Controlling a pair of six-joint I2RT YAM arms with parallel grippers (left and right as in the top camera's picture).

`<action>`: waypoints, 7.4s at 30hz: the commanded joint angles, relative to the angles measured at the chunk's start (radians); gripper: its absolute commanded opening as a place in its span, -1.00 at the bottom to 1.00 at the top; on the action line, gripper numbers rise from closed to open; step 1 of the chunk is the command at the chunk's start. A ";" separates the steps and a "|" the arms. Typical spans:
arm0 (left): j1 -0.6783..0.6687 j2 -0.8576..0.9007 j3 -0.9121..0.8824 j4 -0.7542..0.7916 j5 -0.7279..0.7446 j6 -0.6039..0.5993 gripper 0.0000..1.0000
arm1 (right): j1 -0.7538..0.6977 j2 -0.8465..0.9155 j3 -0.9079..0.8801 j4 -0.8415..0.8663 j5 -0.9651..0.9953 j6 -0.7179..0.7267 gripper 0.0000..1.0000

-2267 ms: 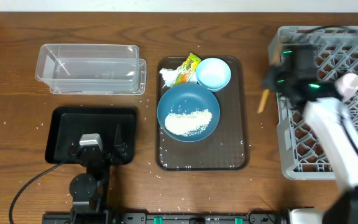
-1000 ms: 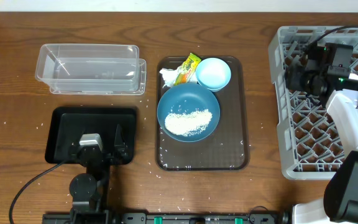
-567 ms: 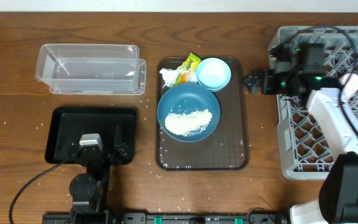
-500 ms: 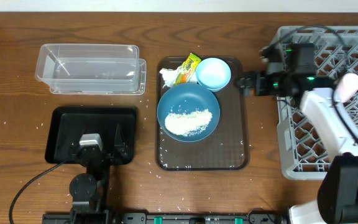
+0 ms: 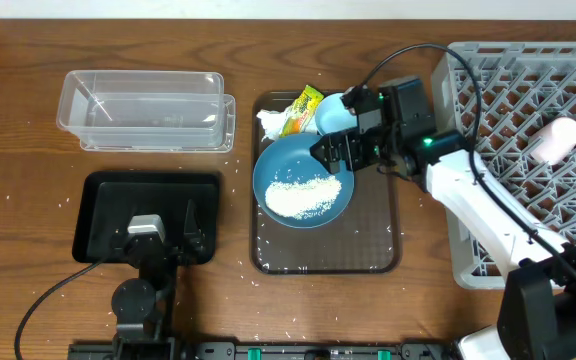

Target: Sort waste into correct bins and load items into the dishwasher rack

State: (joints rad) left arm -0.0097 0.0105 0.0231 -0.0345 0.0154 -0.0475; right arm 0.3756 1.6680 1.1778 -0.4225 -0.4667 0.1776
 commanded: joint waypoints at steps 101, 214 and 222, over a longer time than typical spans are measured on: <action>-0.856 1.615 1.131 -0.432 -0.128 -0.066 0.96 | -0.381 -0.009 0.007 0.013 0.074 0.286 0.99; -0.702 1.334 1.126 -0.580 -0.105 -0.489 -0.88 | -0.381 -0.009 0.007 0.013 0.074 0.286 0.99; -0.449 1.334 1.119 -0.594 0.166 -0.476 -0.88 | -0.381 -0.009 0.007 0.013 0.074 0.286 0.98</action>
State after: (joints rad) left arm -0.5217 1.3621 1.1370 -0.6266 0.0551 -0.5278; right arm -0.0055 1.6680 1.1778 -0.4072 -0.3889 0.4568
